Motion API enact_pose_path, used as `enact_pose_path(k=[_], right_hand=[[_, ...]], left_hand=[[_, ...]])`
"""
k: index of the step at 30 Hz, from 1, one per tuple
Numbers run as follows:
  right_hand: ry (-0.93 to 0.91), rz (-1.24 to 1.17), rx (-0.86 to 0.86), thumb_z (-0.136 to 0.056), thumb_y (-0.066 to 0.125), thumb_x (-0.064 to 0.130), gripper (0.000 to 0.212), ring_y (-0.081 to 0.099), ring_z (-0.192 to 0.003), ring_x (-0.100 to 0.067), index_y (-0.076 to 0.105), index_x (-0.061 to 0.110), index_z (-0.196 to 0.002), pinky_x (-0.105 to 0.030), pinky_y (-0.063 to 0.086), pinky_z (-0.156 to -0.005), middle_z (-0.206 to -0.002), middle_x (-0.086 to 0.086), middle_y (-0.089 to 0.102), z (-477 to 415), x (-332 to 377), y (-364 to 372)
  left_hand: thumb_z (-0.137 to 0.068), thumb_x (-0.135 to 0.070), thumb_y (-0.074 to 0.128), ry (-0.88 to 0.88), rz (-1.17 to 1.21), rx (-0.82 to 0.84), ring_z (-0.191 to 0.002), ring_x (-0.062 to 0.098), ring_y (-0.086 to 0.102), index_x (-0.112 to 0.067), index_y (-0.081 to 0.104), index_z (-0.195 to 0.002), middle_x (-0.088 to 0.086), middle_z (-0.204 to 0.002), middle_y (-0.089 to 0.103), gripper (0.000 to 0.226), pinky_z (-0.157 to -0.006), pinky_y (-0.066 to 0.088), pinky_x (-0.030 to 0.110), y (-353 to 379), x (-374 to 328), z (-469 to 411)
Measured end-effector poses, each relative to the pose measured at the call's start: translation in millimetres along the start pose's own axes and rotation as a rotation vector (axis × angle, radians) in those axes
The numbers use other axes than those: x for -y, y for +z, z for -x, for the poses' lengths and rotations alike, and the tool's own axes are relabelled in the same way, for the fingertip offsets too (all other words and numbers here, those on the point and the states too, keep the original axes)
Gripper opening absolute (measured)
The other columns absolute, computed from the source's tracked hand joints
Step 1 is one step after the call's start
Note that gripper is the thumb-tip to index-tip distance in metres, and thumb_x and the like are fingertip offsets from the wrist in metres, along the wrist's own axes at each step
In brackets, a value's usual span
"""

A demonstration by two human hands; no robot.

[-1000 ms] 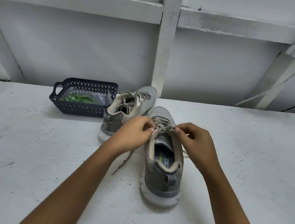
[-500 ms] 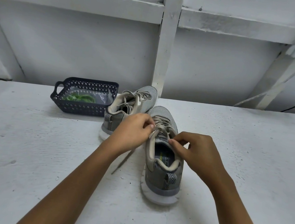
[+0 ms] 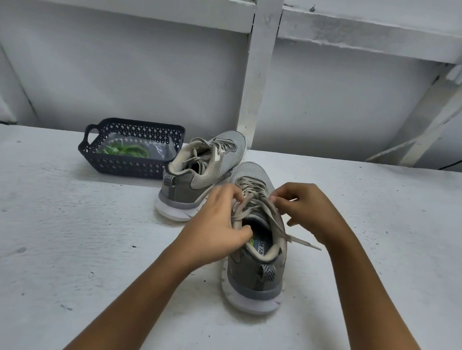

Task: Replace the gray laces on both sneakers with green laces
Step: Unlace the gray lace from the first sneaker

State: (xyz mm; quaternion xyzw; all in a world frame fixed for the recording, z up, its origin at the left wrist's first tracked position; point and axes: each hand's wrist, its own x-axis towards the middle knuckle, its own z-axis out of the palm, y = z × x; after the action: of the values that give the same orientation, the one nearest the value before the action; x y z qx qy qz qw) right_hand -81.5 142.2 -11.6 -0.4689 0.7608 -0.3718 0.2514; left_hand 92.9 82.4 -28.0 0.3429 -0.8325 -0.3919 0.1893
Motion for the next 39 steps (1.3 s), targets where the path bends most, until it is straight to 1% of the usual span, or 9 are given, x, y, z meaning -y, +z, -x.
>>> enact_pose_path(k=[3, 7, 10, 15, 20, 28, 31, 34, 39], right_hand=[[0.011, -0.020, -0.021, -0.091, 0.054, 0.012, 0.013, 0.056, -0.066, -0.015, 0.060, 0.012, -0.080, -0.021, 0.048, -0.050, -0.074, -0.005, 0.062, -6, 1, 7], [0.009, 0.043, -0.142, -0.099, 0.039, 0.022, 0.015, 0.054, -0.065, -0.018, 0.046, 0.012, -0.091, -0.033, 0.047, -0.061, -0.085, -0.009, 0.062, -13, 1, 20], [0.011, 0.080, -0.144, -0.101, 0.036, 0.024, 0.018, 0.054, -0.065, -0.017, 0.047, 0.012, -0.093, -0.033, 0.047, -0.064, -0.083, -0.008, 0.061, -15, 2, 22], [0.227, -0.420, -0.006, -0.102, 0.036, 0.024, 0.034, 0.056, -0.061, -0.020, 0.060, 0.003, -0.088, -0.027, 0.049, -0.054, -0.072, -0.011, 0.059, -5, 0, 1], [0.049, -0.237, 0.047, -0.091, 0.058, 0.010, 0.014, 0.056, -0.068, -0.011, 0.065, 0.013, -0.081, -0.015, 0.048, -0.053, -0.072, -0.002, 0.061, 2, -6, 1], [0.159, -0.420, -0.139, -0.100, 0.042, 0.018, 0.021, 0.057, -0.060, -0.011, 0.056, 0.007, -0.089, -0.019, 0.046, -0.047, -0.074, -0.004, 0.057, -5, 2, 3], [0.165, -0.304, -0.055, -0.097, 0.051, 0.029, 0.026, 0.056, -0.065, -0.010, 0.065, 0.008, -0.096, -0.022, 0.044, -0.056, -0.076, 0.000, 0.060, 1, 0, -3], [0.108, -0.203, 0.019, -0.090, 0.062, 0.021, 0.014, 0.055, -0.064, -0.006, 0.070, 0.009, -0.092, -0.017, 0.044, -0.054, -0.071, 0.002, 0.062, 7, -2, -5], [0.133, -0.381, -0.235, -0.095, 0.055, 0.020, 0.019, 0.057, -0.067, -0.012, 0.063, 0.008, -0.084, -0.021, 0.045, -0.055, -0.074, -0.003, 0.060, 0, -4, -2]], left_hand=[[-0.077, -0.021, 0.065, -0.093, 0.047, 0.033, -0.112, 0.011, 0.046, -0.032, 0.032, -0.132, -0.008, -0.128, 0.035, 0.065, -0.098, 0.043, 0.037, 3, 5, -5], [-0.061, -0.036, 0.055, -0.127, 0.053, 0.050, -0.114, 0.015, 0.051, -0.033, 0.038, -0.134, -0.002, -0.129, 0.044, 0.075, -0.097, 0.045, 0.041, 7, 6, -8], [-0.059, -0.036, 0.050, -0.139, 0.071, 0.018, -0.117, 0.012, 0.048, -0.032, 0.039, -0.134, -0.003, -0.131, 0.044, 0.076, -0.098, 0.044, 0.040, 11, 8, -6], [-0.062, -0.036, 0.047, -0.129, 0.114, -0.025, -0.121, 0.009, 0.043, -0.028, 0.040, -0.136, -0.004, -0.134, 0.043, 0.075, -0.101, 0.039, 0.033, 15, 11, -3], [-0.067, -0.034, 0.050, -0.122, 0.135, -0.045, -0.121, 0.009, 0.043, -0.026, 0.041, -0.136, -0.003, -0.134, 0.043, 0.070, -0.102, 0.037, 0.030, 17, 12, -3], [-0.072, -0.032, 0.052, -0.112, 0.132, -0.042, -0.114, 0.008, 0.046, -0.028, 0.040, -0.136, -0.004, -0.132, 0.044, 0.066, -0.097, 0.039, 0.028, 18, 14, -3], [-0.071, -0.032, 0.052, -0.113, 0.138, -0.040, -0.115, 0.009, 0.047, -0.028, 0.040, -0.136, -0.004, -0.132, 0.045, 0.066, -0.097, 0.039, 0.029, 17, 14, -3], [-0.082, -0.019, 0.056, -0.105, 0.117, -0.053, -0.115, 0.009, 0.046, -0.027, 0.040, -0.136, -0.003, -0.132, 0.043, 0.057, -0.095, 0.038, 0.027, 17, 15, -3], [-0.074, -0.031, 0.052, -0.101, 0.121, -0.048, -0.115, 0.011, 0.048, -0.028, 0.040, -0.135, -0.003, -0.131, 0.045, 0.062, -0.099, 0.041, 0.033, 17, 15, -2]])
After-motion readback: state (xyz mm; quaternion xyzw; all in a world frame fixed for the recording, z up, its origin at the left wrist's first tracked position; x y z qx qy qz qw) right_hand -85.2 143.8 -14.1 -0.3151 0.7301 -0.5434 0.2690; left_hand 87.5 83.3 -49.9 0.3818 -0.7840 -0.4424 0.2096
